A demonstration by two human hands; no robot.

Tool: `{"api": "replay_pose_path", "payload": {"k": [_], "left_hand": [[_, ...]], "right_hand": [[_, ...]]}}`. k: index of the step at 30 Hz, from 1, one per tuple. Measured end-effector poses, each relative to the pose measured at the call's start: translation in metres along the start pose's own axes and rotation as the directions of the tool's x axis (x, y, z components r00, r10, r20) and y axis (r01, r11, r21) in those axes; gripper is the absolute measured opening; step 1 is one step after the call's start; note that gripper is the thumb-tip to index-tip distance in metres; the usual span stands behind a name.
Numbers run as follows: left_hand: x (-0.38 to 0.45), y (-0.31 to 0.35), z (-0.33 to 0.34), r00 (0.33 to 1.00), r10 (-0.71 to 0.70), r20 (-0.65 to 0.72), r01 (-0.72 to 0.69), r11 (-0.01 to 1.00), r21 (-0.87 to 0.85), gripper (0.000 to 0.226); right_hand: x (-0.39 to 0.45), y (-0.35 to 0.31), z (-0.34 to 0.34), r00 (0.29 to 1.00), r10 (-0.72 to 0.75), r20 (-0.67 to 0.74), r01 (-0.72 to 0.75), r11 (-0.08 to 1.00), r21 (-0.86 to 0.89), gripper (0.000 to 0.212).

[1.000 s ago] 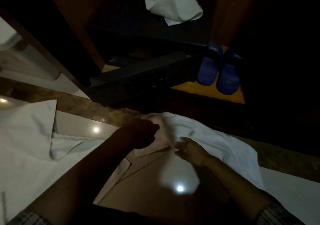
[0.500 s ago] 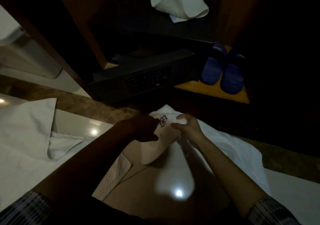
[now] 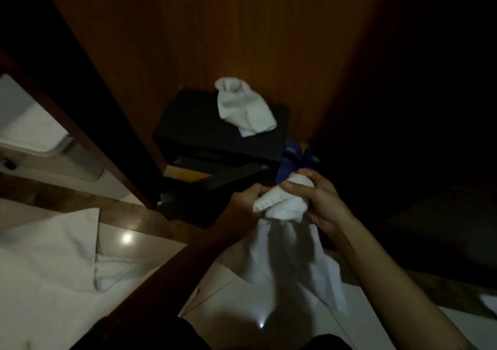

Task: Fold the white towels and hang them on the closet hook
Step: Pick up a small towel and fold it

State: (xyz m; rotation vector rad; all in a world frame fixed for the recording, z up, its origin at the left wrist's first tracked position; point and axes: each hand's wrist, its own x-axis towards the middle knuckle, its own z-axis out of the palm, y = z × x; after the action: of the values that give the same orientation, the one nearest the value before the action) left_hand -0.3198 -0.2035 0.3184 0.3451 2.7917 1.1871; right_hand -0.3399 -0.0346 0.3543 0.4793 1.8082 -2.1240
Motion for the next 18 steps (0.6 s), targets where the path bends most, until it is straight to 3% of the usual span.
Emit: {"api": "replay_pose_path", "payload": {"k": [3,5,7,9,11,14,18], "left_hand": [[0.007,0.072,-0.067,0.995,-0.095,-0.013,0.094,0.993,-0.070,0.020],[0.014,0.118,-0.105,0.986,-0.166,0.027,0.161,0.978,0.135,0.027],[0.010,0.166,-0.147,0.993,-0.116,0.031,0.104,0.960,0.260,0.028],[0.003,0.215,-0.194,0.998,-0.059,0.025,0.055,0.992,0.114,0.023],[0.000,0.258,-0.240,1.000,-0.002,0.031,0.005,0.996,-0.094,0.022],[-0.003,0.317,-0.303,0.986,0.105,0.132,-0.101,0.994,-0.036,0.020],[-0.006,0.362,-0.377,0.969,0.029,0.244,-0.079,0.978,0.194,0.020]], "right_hand": [[-0.040,-0.091,0.000,0.993,-0.039,0.112,0.061,0.976,-0.207,0.046],[-0.071,-0.150,0.001,0.981,-0.065,0.184,0.149,0.859,-0.490,0.050],[-0.103,-0.212,0.000,0.953,-0.145,0.267,0.291,0.692,-0.661,0.040],[-0.138,-0.274,0.002,0.927,-0.185,0.327,0.375,0.507,-0.776,0.014],[-0.171,-0.330,0.005,0.920,-0.175,0.350,0.391,0.376,-0.840,0.037],[-0.217,-0.405,0.008,0.919,-0.181,0.350,0.393,0.353,-0.849,0.058],[-0.268,-0.486,0.005,0.908,-0.259,0.329,0.409,0.384,-0.828,0.051]]}}
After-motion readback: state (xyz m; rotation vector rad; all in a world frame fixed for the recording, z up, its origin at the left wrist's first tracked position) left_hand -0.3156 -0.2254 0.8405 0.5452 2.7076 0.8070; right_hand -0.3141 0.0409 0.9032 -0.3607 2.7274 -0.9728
